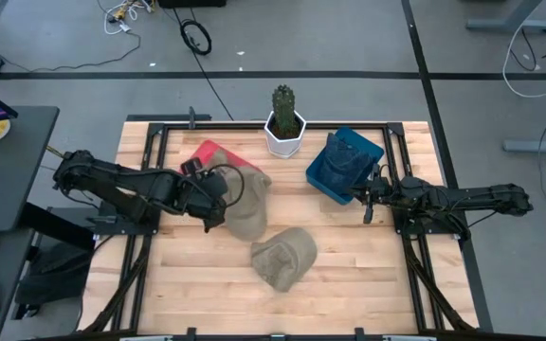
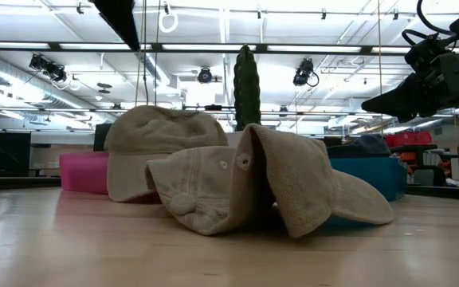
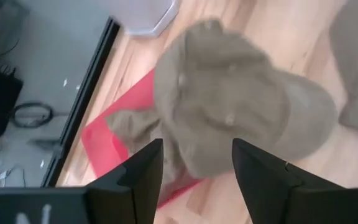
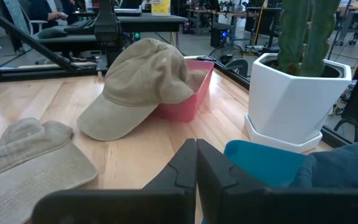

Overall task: Pick & Place hat
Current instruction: Put the left brown cap into the red bin

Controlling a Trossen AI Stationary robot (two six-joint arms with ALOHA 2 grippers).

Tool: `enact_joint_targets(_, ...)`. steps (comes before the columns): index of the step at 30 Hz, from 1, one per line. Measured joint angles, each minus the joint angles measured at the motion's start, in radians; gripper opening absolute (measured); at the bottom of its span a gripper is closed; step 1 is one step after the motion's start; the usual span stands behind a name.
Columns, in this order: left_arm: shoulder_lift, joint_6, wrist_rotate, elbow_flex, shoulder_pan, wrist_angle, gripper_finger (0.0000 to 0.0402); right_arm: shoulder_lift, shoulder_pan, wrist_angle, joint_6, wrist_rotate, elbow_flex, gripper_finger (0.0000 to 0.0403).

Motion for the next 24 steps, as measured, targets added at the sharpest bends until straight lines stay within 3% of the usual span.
enact_joint_targets(5, 0.0, 0.204, 0.112, 0.0, 0.047, 0.118, 0.0191, 0.0, 0.0, 0.0, 0.0, 0.0, 0.0, 0.0009)
enact_joint_targets(8, 0.0, 0.312, 0.126, 0.0, 0.074, 0.124, 0.0194, 0.0, 0.0, 0.0, 0.0, 0.0, 0.0, 0.0009)
enact_joint_targets(15, 0.01, 0.421, 0.178, 0.0, 0.206, 0.147, 0.0205, 0.0, 0.0, 0.0, 0.0, 0.0, 0.0, 0.0009)
enact_joint_targets(24, 0.037, 0.574, 0.425, 0.0, 0.381, 0.208, 0.0227, 0.0, 0.0, 0.002, 0.0, 0.0, 0.0, 0.0009)
